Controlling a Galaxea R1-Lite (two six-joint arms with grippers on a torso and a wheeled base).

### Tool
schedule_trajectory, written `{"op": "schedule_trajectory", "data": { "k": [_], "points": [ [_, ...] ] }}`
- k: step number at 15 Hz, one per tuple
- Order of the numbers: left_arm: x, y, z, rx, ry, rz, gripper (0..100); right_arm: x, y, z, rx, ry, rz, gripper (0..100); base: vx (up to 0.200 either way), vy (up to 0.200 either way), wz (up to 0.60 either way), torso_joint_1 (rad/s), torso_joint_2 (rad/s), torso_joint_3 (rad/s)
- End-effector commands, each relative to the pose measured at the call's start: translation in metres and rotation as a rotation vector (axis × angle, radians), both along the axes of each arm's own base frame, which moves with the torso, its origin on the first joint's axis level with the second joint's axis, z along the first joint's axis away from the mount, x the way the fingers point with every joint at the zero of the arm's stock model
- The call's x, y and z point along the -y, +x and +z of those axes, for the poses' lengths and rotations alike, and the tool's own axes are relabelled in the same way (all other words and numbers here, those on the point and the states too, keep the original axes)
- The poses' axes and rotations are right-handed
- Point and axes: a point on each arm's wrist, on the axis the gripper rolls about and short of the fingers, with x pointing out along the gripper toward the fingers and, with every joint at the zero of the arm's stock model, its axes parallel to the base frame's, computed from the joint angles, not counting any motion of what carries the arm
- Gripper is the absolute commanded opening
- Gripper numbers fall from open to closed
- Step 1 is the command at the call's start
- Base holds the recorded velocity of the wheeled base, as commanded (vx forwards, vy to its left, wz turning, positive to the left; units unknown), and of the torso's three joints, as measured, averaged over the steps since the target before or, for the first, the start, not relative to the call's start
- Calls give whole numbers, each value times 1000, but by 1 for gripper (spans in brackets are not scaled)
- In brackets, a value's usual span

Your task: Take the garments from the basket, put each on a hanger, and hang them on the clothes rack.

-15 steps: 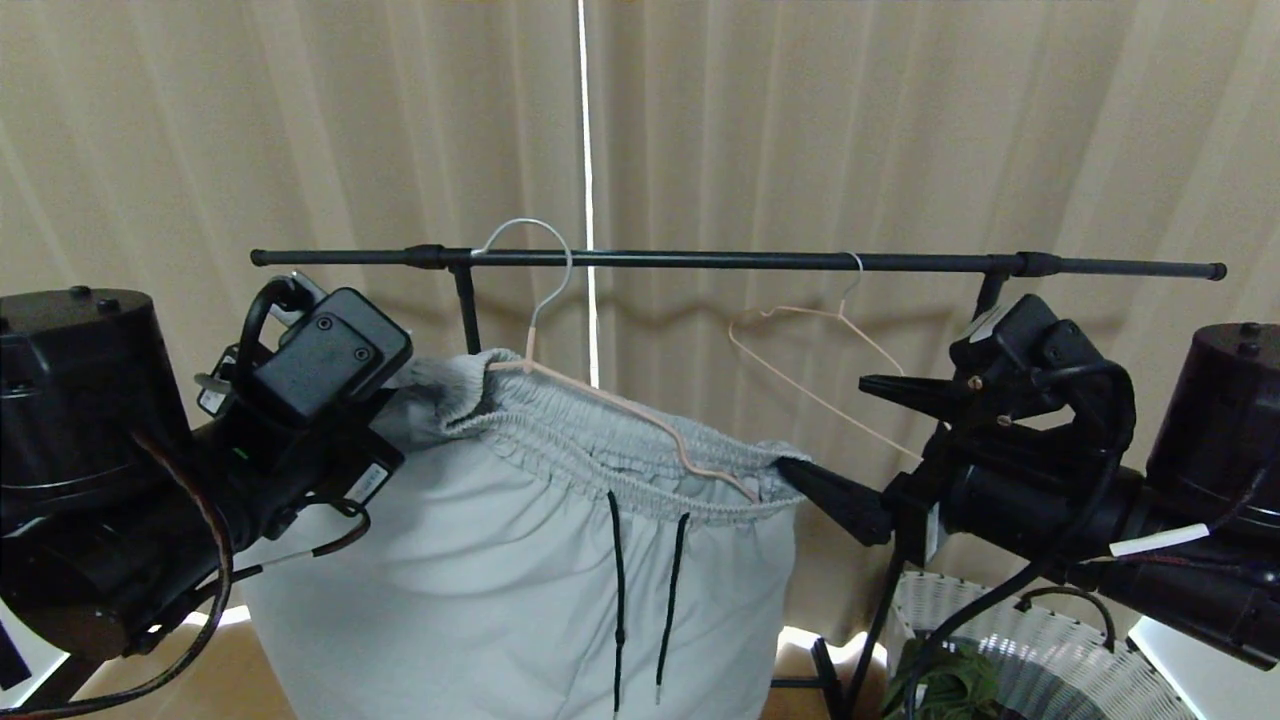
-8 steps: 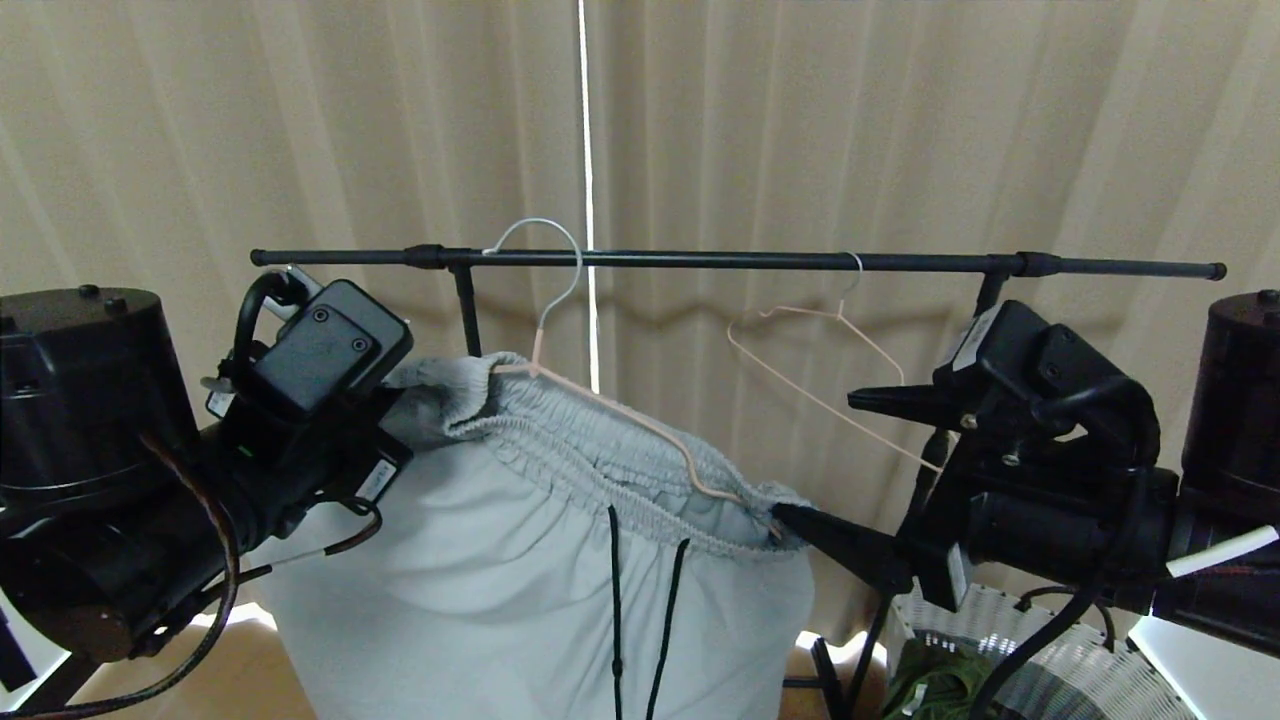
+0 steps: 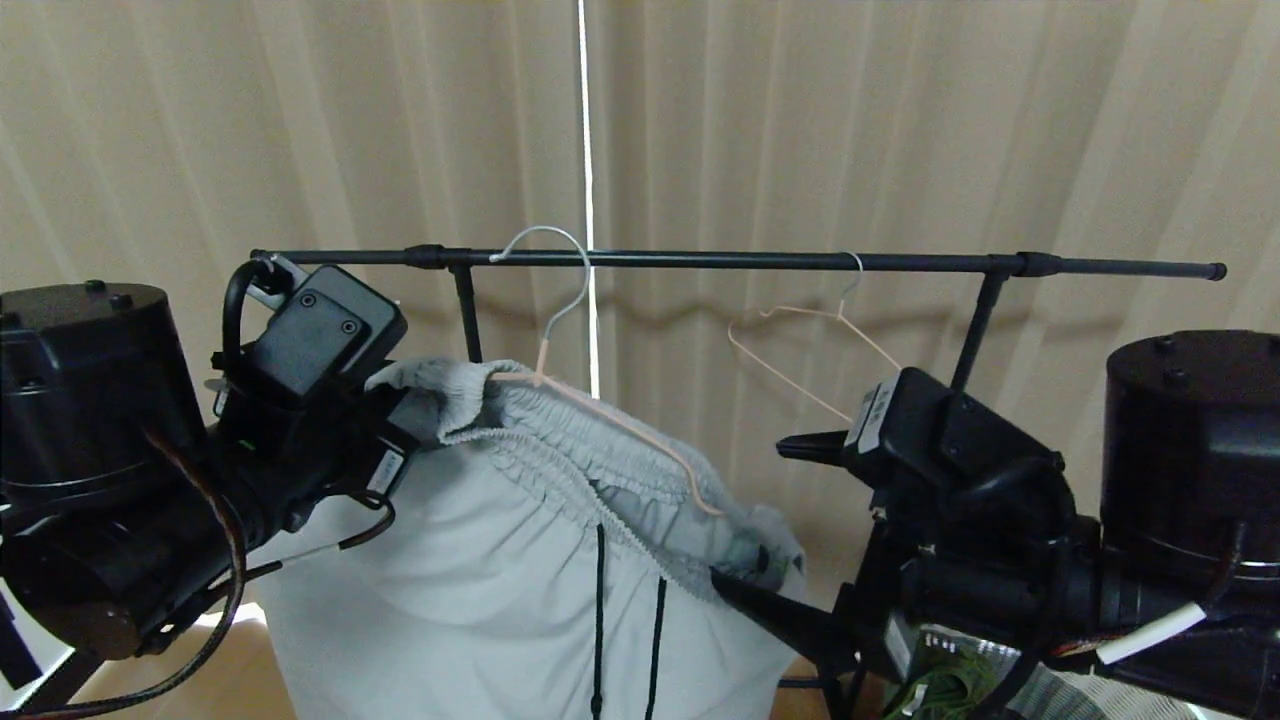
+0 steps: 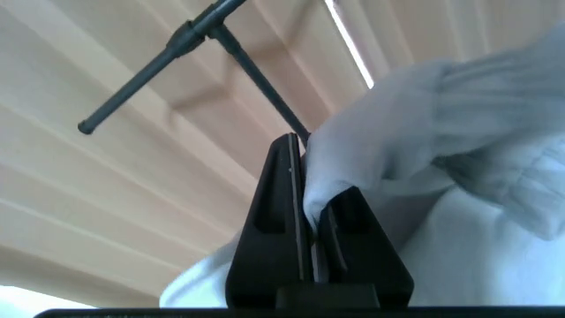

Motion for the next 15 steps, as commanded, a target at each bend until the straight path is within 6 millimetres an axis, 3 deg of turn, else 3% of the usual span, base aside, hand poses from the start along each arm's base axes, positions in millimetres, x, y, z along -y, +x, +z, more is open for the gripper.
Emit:
{"op": "schedule_trajectory", "data": {
  "k": [1,5,10,15],
  "points": [
    [-1,2,1,3,-9,22,0,-4,0,-10,-26,-30,10,100,0,0,0,0,0,0],
    [-12,2,-4,-10,-14,78,0,0,-3,-14,-29,-36,5,100,0,0,0,0,0,0],
    [0,-7,-7,-23,-46,22,0,-13,11,11,48,17,-52,100,0,0,0,0,0,0],
    [9,-17,-4,-20,-78,-28,0,-33,30,14,83,5,-115,100,0,0,0,0,0,0]
  ]
}}
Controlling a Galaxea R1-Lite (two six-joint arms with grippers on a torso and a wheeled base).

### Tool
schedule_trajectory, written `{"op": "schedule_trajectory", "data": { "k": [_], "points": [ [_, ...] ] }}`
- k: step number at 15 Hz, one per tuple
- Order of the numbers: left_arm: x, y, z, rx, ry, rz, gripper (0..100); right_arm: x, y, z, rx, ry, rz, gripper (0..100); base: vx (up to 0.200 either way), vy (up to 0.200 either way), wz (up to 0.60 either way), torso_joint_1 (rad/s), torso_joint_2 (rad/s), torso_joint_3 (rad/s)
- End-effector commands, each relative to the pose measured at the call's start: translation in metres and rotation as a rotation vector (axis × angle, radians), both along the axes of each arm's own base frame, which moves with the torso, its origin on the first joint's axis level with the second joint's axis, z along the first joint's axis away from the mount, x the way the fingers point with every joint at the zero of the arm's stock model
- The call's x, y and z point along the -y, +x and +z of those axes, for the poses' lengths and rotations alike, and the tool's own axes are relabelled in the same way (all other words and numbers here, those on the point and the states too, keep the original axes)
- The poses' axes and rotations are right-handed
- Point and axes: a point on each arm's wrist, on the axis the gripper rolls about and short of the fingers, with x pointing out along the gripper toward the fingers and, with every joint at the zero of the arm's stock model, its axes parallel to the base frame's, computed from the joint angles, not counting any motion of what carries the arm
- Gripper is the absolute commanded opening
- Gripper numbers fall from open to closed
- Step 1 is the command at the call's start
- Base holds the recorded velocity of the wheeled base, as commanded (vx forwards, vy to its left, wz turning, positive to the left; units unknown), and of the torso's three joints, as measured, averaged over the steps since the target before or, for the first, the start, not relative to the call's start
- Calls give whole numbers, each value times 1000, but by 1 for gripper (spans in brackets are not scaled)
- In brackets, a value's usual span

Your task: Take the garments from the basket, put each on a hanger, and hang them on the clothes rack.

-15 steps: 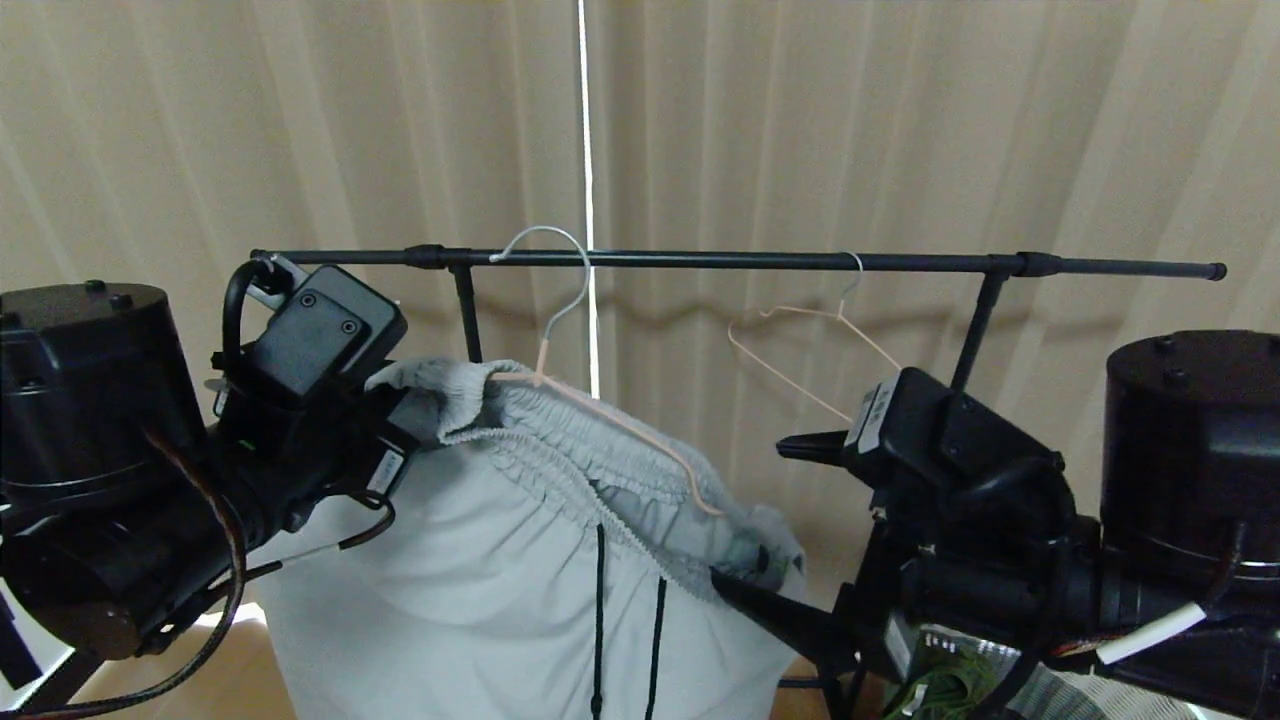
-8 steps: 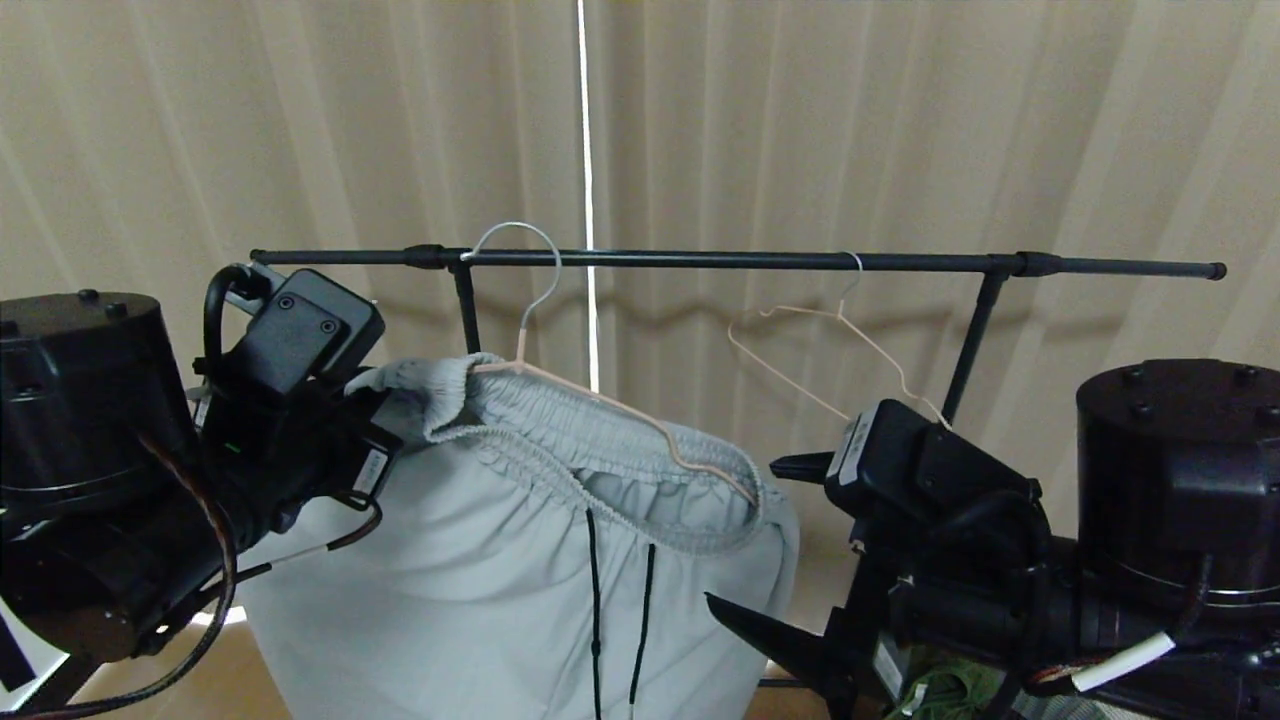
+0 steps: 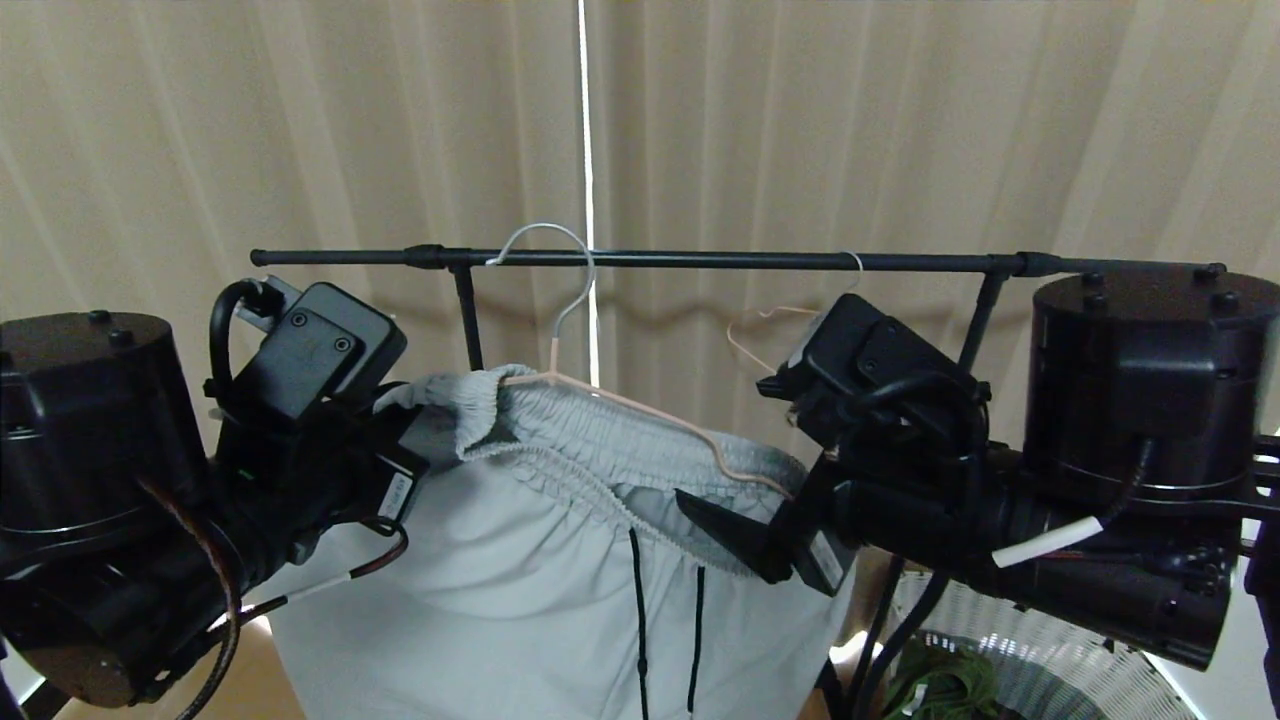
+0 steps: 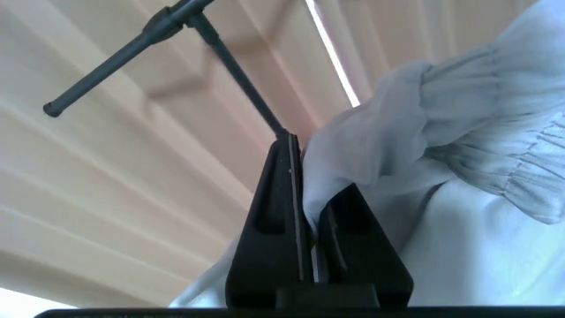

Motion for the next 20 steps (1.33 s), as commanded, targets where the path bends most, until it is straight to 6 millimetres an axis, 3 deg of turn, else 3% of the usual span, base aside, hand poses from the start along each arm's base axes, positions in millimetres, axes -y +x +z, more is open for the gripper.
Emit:
{"op": "schedule_trajectory", "data": {
  "k": [1,8,14,15,20],
  "points": [
    [0,-5,1,6,-3,-14,0,-14,12,-3,0,-7,-15,100,0,0,0,0,0,0],
    [-2,-8,1,9,0,-11,0,-18,24,3,25,1,-75,100,0,0,0,0,0,0],
    [6,-15,3,16,-12,-62,0,-19,34,-4,48,-4,-88,100,0,0,0,0,0,0],
    [7,-16,4,17,-13,-69,0,-21,36,-6,62,-6,-86,0,0,0,0,0,0,0],
    [4,-19,4,22,-16,-67,0,-22,37,-6,83,-13,-80,0,0,0,0,0,0,0]
  ]
}}
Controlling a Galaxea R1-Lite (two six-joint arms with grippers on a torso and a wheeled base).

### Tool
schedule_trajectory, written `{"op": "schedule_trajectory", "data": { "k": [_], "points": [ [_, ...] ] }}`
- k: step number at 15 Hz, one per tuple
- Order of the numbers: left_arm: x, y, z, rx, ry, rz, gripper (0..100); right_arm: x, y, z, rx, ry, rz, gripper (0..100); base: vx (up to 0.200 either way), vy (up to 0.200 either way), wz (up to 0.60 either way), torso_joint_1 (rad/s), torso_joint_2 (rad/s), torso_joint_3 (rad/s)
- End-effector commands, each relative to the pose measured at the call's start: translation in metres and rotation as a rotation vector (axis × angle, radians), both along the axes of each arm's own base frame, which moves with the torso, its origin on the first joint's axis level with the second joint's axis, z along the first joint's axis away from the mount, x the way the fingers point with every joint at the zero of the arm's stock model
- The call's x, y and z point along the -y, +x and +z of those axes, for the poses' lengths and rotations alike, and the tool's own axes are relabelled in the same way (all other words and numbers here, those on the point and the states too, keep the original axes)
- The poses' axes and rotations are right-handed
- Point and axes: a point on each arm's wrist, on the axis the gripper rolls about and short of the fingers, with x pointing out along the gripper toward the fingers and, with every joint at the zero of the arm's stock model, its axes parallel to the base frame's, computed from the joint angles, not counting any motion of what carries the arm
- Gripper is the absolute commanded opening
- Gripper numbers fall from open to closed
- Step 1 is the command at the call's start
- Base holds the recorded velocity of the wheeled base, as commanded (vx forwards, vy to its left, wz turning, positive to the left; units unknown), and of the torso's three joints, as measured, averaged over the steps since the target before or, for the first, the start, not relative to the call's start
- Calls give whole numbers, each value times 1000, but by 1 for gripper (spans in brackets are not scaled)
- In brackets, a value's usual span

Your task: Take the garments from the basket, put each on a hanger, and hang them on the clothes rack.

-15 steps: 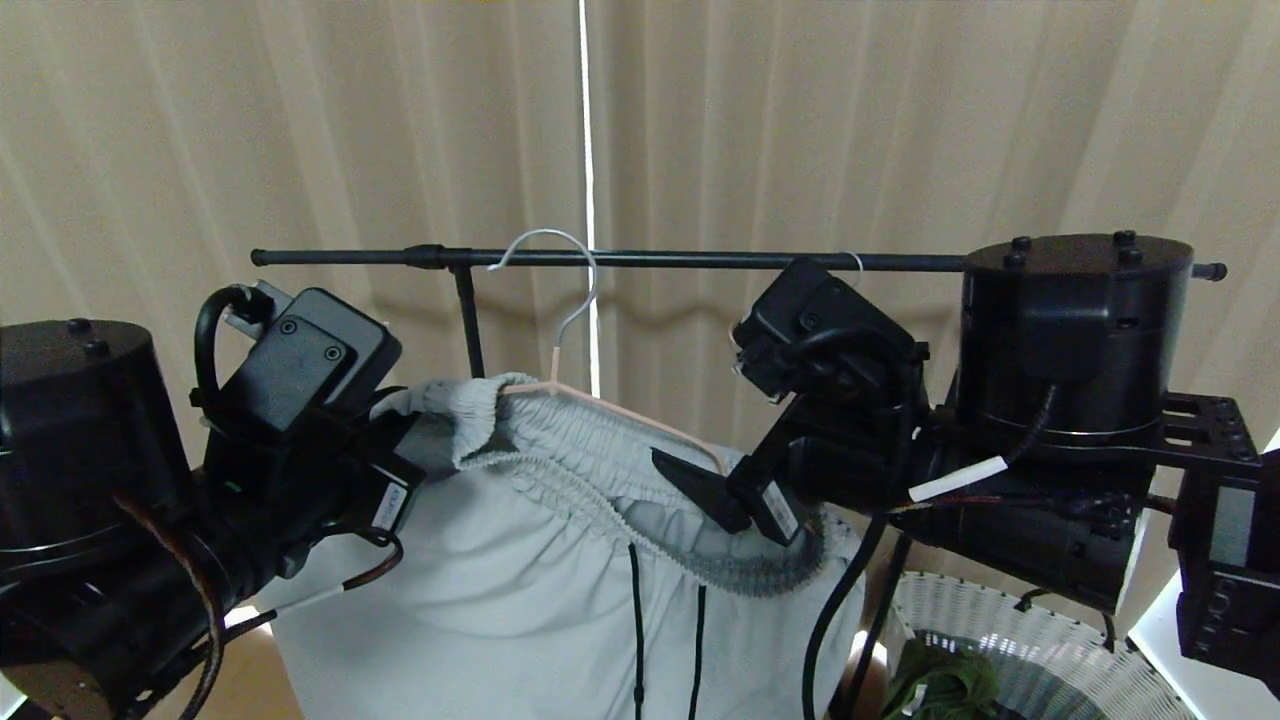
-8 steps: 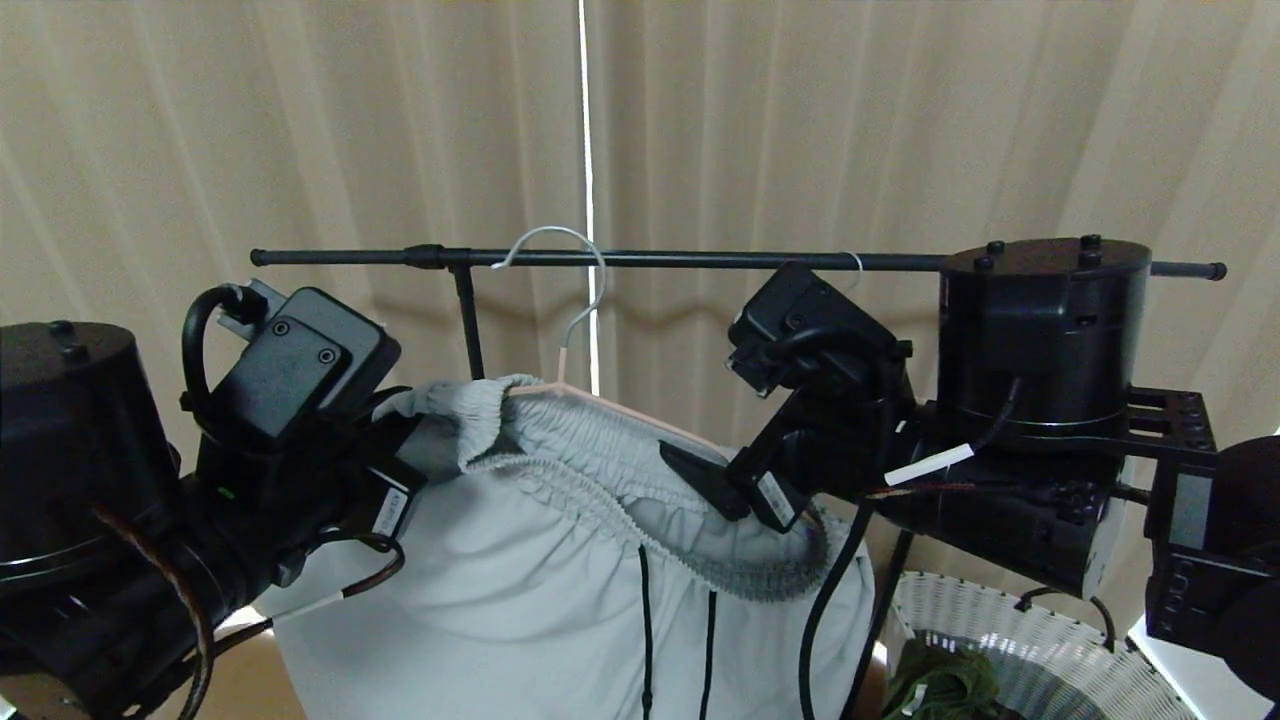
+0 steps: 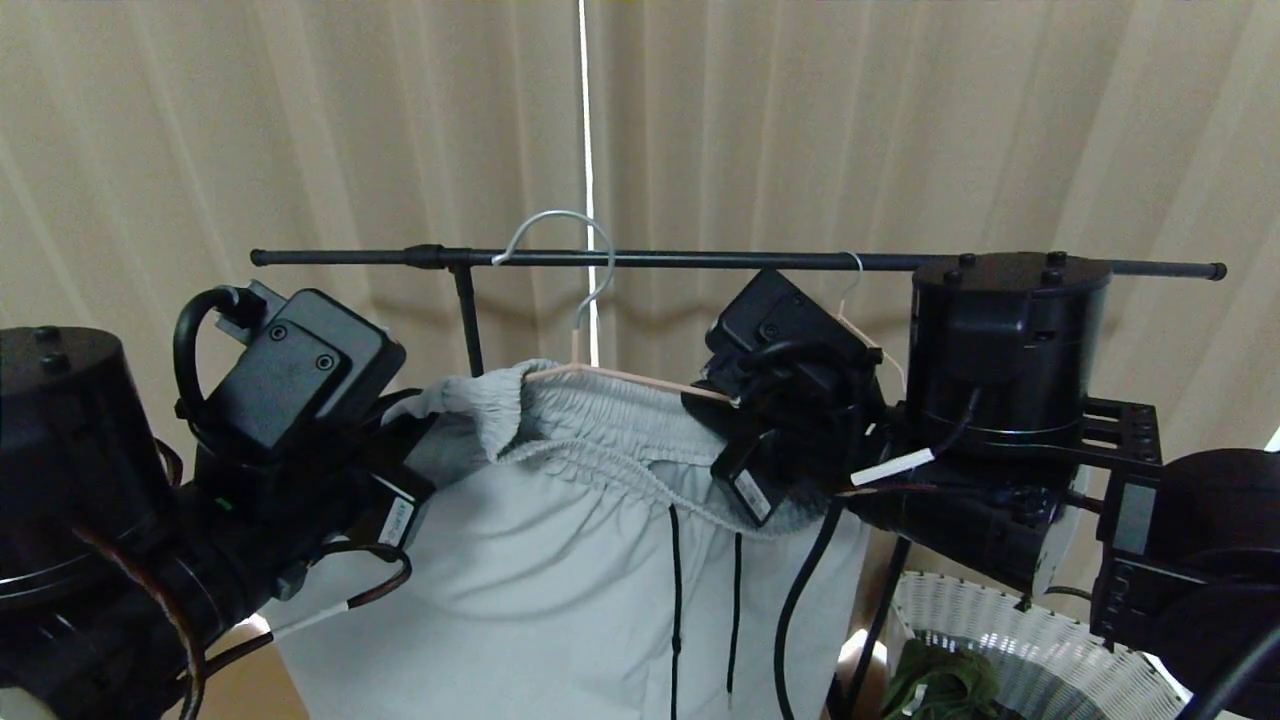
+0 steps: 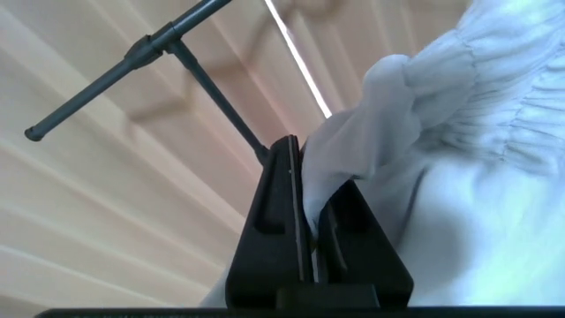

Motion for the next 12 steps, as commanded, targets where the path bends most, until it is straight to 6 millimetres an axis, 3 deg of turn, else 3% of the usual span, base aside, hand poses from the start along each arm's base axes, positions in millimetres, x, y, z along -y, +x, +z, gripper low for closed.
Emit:
{"op": "schedule_trajectory", "data": {
  "k": [1,6,7,12],
  "points": [
    [-1,-1,0,1,1,4,0,0,0,-1,-1,-3,-3,0,0,0,0,0,0,0],
    [-3,-4,-2,-3,1,-11,0,2,-1,1,4,4,-4,0,0,0,0,0,0,0],
    [-5,-7,-2,-1,-4,-26,100,4,-3,0,-1,-1,-6,0,0,0,0,0,0,0],
    [-21,-35,-3,7,-51,-229,100,39,-6,12,24,23,-83,0,0,0,0,0,0,0]
  ]
}}
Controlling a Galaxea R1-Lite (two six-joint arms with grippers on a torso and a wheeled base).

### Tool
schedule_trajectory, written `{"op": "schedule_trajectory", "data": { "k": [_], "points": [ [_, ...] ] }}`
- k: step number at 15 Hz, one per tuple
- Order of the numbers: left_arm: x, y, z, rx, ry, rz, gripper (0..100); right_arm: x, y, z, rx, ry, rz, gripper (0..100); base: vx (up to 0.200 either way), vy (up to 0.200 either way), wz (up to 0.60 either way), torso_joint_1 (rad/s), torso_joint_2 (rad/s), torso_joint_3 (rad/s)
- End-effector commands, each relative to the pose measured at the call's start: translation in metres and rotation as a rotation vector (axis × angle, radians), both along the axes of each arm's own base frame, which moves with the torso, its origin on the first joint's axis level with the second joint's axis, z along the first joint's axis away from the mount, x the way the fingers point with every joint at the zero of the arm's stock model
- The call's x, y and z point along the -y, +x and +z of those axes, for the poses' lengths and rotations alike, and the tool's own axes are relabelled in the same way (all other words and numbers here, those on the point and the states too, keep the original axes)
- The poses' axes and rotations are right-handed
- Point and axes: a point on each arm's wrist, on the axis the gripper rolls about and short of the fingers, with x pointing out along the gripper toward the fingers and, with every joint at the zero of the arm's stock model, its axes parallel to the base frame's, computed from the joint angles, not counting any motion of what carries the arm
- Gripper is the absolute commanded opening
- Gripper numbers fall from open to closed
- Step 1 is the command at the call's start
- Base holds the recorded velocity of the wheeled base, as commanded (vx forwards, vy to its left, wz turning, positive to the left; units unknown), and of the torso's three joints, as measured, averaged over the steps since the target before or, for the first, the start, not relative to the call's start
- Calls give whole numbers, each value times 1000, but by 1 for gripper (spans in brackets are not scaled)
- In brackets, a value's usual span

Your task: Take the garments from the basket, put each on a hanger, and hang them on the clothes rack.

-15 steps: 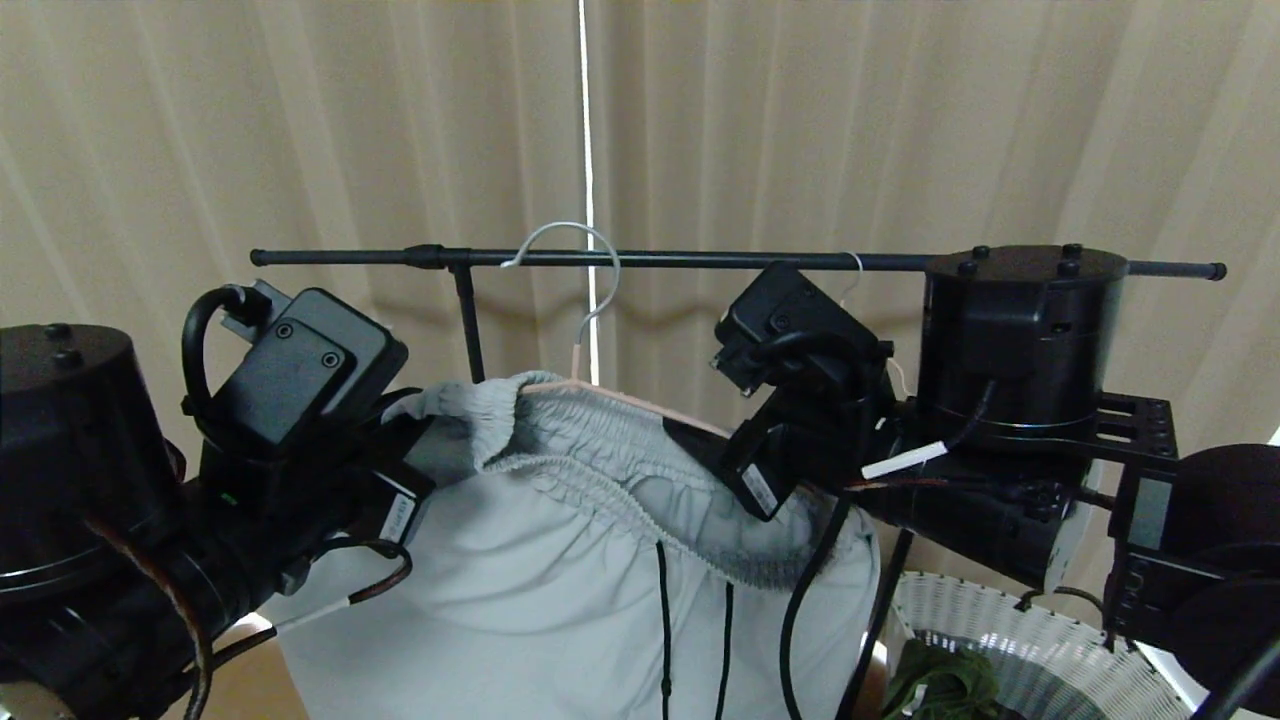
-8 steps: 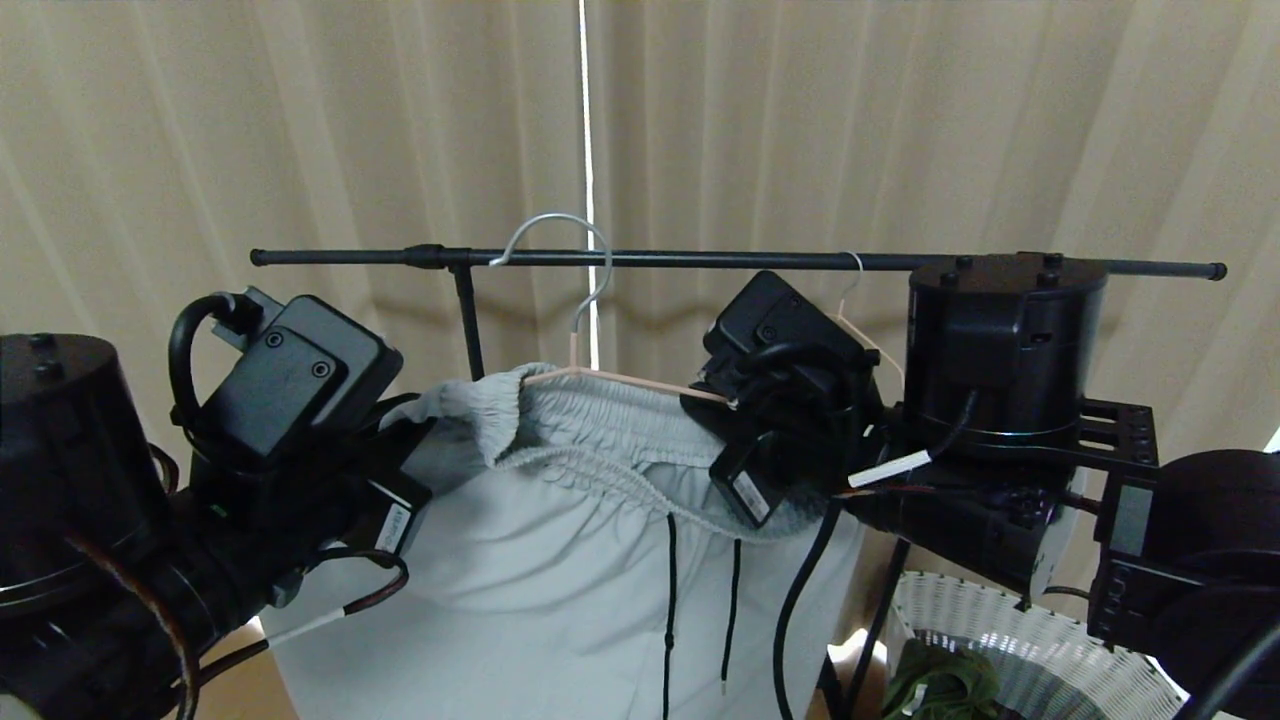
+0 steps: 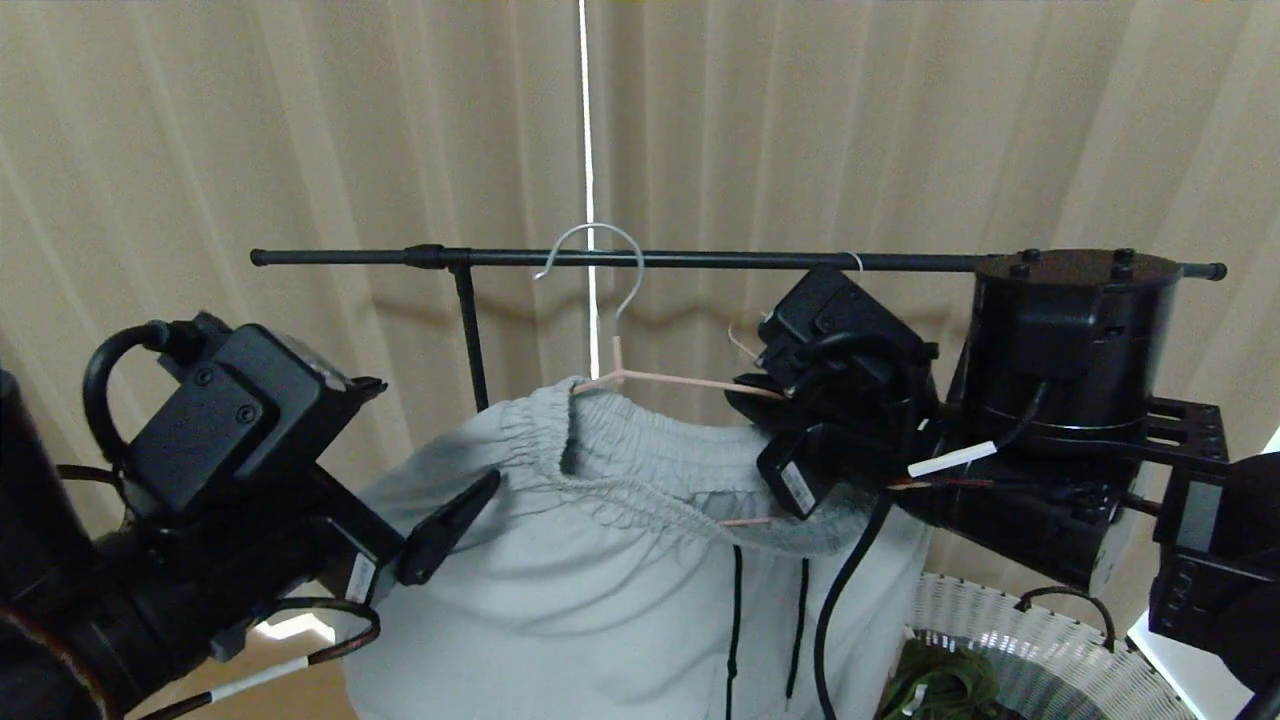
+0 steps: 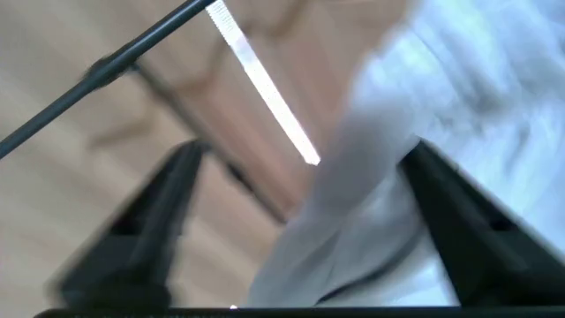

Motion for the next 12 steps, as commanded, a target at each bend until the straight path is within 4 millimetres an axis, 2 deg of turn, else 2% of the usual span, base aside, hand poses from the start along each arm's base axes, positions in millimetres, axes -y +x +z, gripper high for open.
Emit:
{"op": "schedule_trajectory", "data": {
  "k": [1,3,5,8,12],
  "points": [
    [-13,-18,0,22,-23,-38,100,24,-6,11,25,25,-45,0,0,0,0,0,0,0],
    [-20,-23,-6,9,-30,-24,100,43,-12,12,30,29,-80,0,0,0,0,0,0,0],
    [-26,-24,-22,-52,-22,9,100,59,-17,16,43,43,-111,0,0,0,0,0,0,0],
    [-27,-26,-53,-178,17,-22,100,66,-25,26,72,73,-110,0,0,0,0,0,0,0],
    [-20,-17,-59,-259,-26,-50,100,75,-39,30,90,90,-101,0,0,0,0,0,0,0]
  ]
}}
